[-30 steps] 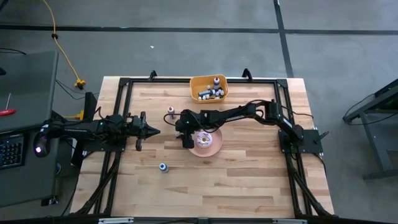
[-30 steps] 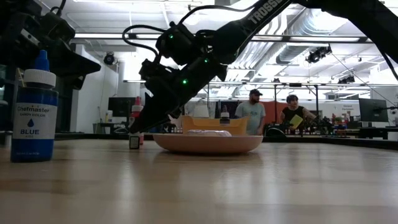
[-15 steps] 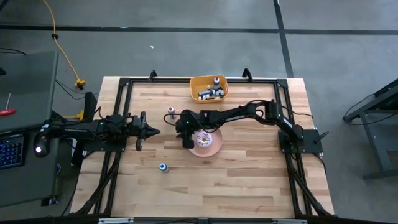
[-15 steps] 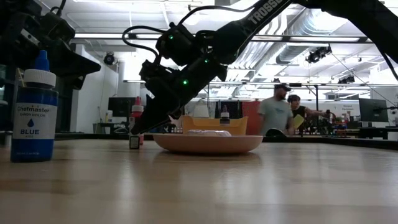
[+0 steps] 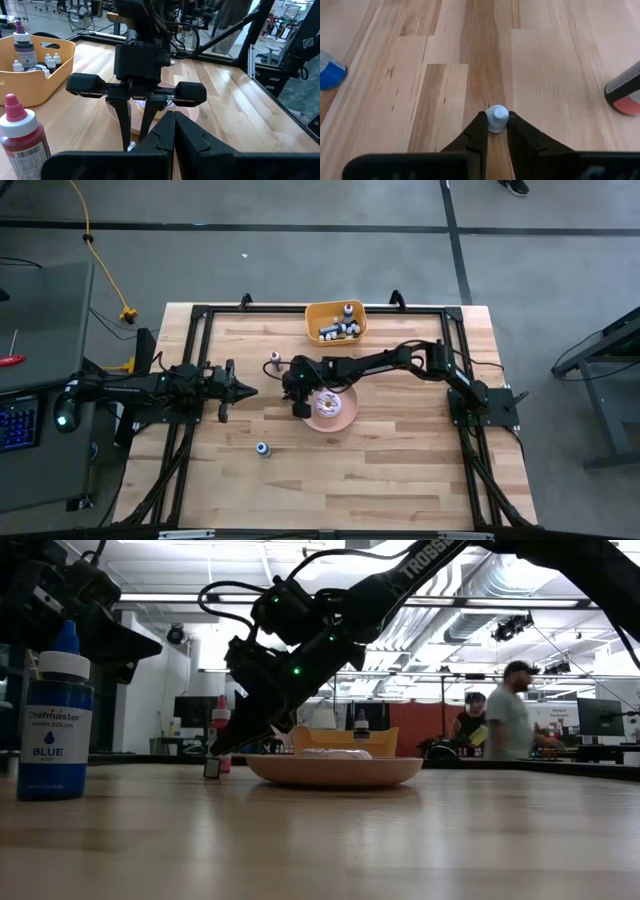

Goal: Pick & Place food coloring
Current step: Put the small black food coloring bottle into the orange bin

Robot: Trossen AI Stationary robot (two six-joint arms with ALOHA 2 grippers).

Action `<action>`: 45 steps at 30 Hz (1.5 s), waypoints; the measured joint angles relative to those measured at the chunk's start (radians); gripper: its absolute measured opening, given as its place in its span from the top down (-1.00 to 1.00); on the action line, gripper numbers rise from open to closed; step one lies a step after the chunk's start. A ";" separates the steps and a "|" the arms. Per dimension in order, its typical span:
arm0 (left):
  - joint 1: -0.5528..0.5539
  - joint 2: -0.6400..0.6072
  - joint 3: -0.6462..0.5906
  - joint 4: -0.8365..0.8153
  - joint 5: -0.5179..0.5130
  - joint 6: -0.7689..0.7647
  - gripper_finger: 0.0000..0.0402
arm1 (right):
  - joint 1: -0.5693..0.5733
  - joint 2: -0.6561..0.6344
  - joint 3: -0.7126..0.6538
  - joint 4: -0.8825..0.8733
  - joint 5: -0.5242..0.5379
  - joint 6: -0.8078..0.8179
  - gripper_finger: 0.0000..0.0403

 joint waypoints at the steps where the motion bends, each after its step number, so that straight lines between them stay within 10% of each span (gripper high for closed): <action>1: 0.000 0.000 0.000 0.000 0.000 0.000 1.00 | 0.000 0.000 0.003 -0.002 -0.001 0.008 0.77; 27: 0.000 0.000 0.000 0.000 0.000 0.000 1.00 | -0.009 -0.003 0.638 -0.575 0.023 -0.037 0.78; 45: 0.000 0.000 0.000 0.000 0.000 0.000 1.00 | -0.083 -0.043 0.752 -0.839 0.384 0.137 0.78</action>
